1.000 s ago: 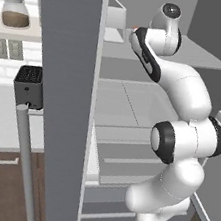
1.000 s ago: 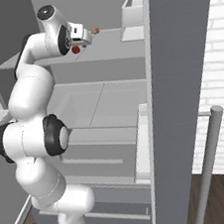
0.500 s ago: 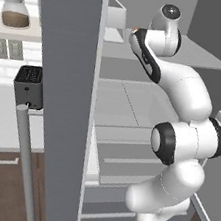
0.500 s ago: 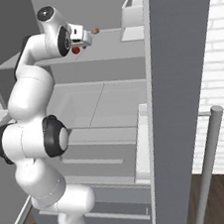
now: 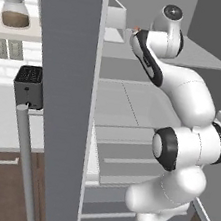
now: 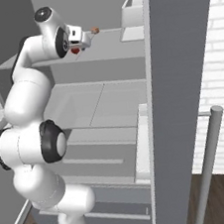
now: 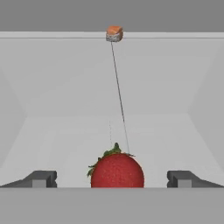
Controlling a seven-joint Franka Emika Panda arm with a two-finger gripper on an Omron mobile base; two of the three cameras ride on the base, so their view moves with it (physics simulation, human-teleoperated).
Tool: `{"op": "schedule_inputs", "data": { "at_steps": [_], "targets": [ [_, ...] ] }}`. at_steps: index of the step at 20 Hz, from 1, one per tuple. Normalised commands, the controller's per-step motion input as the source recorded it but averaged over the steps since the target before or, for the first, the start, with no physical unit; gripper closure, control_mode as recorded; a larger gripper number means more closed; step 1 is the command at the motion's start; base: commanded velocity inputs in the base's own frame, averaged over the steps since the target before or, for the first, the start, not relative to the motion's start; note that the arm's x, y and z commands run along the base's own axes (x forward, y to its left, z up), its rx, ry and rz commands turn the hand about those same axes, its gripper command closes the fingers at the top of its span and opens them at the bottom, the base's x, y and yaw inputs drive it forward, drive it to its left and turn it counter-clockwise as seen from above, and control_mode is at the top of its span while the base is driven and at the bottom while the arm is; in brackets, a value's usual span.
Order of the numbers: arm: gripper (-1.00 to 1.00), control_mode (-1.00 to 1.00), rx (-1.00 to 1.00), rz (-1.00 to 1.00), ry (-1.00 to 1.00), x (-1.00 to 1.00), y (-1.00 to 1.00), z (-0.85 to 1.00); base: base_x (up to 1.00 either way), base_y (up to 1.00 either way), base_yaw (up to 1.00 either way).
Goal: Take the strawberry from the fridge and place it on top of the pancake, located on the dining counter.
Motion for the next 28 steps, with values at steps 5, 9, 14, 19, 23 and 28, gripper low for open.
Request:
{"op": "schedule_inputs", "data": {
  "at_steps": [5,9,14,19,23,28],
  "targets": [
    [-1.0,-1.0,0.0,0.0,0.0,-0.04,0.0,-0.1,0.0,0.0,0.0],
    [-1.0,-1.0,0.0,0.0,0.0,0.0,0.0,-0.1,0.0,0.0,0.0],
    [-1.0,-1.0,0.0,0.0,-0.01,0.07,-0.01,-0.02,0.0,0.0,0.0],
    [-1.0,-1.0,0.0,0.0,-0.01,0.06,0.0,0.0,0.0,0.0,0.0],
    [-1.0,-1.0,0.0,0.0,0.0,0.2,0.0,0.0,0.0,0.0,0.0],
    [-1.0,-1.0,0.0,0.0,0.0,0.3,0.0,0.0,0.0,0.0,0.0]
  ]
}}
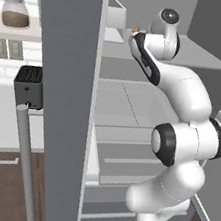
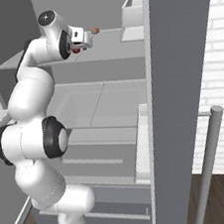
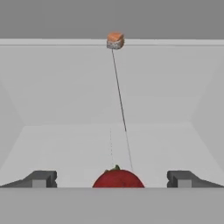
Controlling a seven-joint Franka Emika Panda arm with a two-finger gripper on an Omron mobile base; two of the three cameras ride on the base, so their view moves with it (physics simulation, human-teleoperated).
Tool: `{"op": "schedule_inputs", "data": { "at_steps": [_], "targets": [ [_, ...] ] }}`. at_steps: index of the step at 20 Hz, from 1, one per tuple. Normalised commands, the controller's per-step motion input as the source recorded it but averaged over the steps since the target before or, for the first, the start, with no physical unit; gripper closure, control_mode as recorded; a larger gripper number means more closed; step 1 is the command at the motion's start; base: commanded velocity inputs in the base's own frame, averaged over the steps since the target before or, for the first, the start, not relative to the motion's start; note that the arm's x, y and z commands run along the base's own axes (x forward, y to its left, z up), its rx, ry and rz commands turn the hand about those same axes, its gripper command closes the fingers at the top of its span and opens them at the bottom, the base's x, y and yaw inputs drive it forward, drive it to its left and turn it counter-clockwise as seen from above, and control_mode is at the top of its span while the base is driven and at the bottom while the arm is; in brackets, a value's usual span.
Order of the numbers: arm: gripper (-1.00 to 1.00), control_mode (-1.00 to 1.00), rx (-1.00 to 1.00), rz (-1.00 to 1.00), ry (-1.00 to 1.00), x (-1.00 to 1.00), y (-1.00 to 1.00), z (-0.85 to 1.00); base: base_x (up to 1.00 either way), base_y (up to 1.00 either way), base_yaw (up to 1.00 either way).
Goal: Take the strawberry from the fridge and place it on top of the pancake, located on the dining counter.
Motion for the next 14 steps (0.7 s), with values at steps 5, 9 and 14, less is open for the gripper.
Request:
{"op": "schedule_inputs", "data": {
  "at_steps": [5,9,14],
  "targets": [
    [-1.0,-1.0,0.0,-0.04,0.03,-0.15,0.0,-0.04,0.0,0.0,0.0],
    [1.0,-1.0,0.0,-0.03,0.06,-0.07,-0.01,-0.12,0.0,0.0,0.0],
    [1.0,-1.0,0.0,0.0,0.01,0.03,0.0,-0.11,0.0,0.0,0.0]
  ]
}}
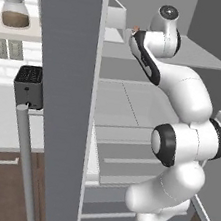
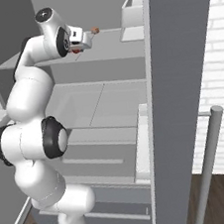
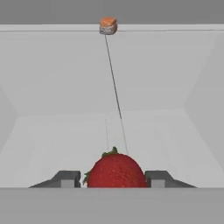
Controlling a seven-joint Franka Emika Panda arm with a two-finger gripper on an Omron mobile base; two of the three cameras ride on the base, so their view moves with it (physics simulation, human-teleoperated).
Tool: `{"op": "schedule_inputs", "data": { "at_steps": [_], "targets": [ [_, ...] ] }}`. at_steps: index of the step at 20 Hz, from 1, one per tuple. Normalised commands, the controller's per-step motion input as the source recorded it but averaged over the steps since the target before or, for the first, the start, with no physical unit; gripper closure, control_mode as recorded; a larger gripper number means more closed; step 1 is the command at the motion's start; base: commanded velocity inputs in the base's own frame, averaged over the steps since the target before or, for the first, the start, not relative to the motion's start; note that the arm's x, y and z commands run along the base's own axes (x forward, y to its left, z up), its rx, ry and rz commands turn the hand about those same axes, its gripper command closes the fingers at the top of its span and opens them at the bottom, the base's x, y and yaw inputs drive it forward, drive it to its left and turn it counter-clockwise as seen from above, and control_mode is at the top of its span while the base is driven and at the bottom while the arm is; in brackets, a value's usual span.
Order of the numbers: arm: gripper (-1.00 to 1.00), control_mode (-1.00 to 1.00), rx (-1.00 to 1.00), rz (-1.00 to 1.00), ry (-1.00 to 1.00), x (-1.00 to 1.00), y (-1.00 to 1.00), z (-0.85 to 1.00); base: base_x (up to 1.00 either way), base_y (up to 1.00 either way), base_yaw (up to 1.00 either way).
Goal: Take the strawberry from the fridge and place it on top of the pancake, located on the dining counter.
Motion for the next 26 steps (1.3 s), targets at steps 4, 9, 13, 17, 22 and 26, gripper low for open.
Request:
{"op": "schedule_inputs", "data": {
  "at_steps": [4,9,13,17,22,26],
  "targets": [
    [1.0,-1.0,0.0,0.0,0.0,0.0,0.0,-0.01,0.0,0.0,0.0],
    [1.0,-1.0,0.0,0.0,-0.01,-0.27,0.0,0.0,0.0,0.0,0.0],
    [1.0,-1.0,0.08,0.0,-0.03,-0.86,0.0,0.13,0.0,0.0,0.0],
    [1.0,-1.0,0.1,0.0,0.0,-1.0,0.0,0.28,0.0,0.0,0.0],
    [1.0,-1.0,0.02,0.0,0.0,-1.0,0.0,-0.03,0.0,0.0,0.0],
    [1.0,-1.0,0.0,0.01,0.0,-1.0,0.0,-0.18,0.0,0.0,0.0]
  ]
}}
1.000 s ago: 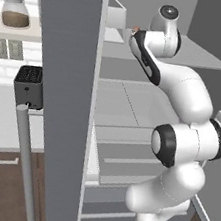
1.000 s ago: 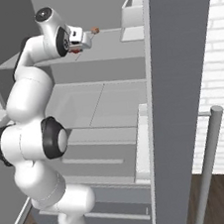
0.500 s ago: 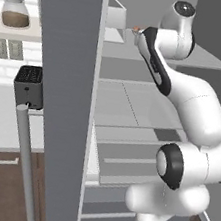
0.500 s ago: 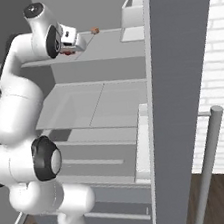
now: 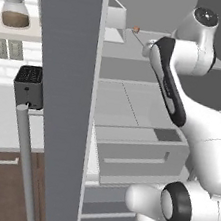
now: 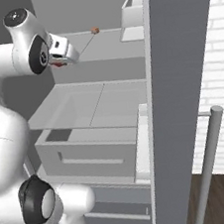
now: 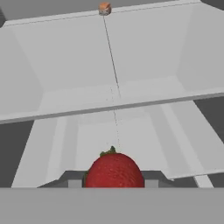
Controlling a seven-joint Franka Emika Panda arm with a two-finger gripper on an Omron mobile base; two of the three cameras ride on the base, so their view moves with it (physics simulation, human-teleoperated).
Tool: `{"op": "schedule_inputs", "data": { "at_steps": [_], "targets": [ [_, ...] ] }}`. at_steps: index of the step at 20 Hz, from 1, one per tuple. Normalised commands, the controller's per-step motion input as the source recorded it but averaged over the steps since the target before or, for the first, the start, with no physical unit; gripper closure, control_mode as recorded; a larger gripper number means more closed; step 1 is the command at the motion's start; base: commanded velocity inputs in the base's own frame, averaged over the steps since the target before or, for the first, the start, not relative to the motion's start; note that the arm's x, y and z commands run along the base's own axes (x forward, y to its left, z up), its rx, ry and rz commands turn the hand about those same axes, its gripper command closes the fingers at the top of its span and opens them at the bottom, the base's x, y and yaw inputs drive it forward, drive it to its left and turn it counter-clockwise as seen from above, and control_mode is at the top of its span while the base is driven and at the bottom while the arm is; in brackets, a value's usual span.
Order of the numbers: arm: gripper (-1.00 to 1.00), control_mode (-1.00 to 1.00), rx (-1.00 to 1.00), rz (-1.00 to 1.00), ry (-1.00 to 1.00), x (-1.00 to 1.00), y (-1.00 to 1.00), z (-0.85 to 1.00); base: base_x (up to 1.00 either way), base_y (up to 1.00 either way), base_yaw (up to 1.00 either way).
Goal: Take the strawberry from the fridge and place it on top of the pancake, located on the dining counter.
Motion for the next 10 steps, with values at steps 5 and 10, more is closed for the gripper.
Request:
{"op": "schedule_inputs", "data": {
  "at_steps": [5,10],
  "targets": [
    [1.0,-1.0,0.0,0.0,0.0,-1.0,0.0,-0.45,0.0,0.0,0.0],
    [1.0,-1.0,0.0,0.0,0.04,-1.0,0.0,-0.48,0.0,0.0,0.0]
  ]
}}
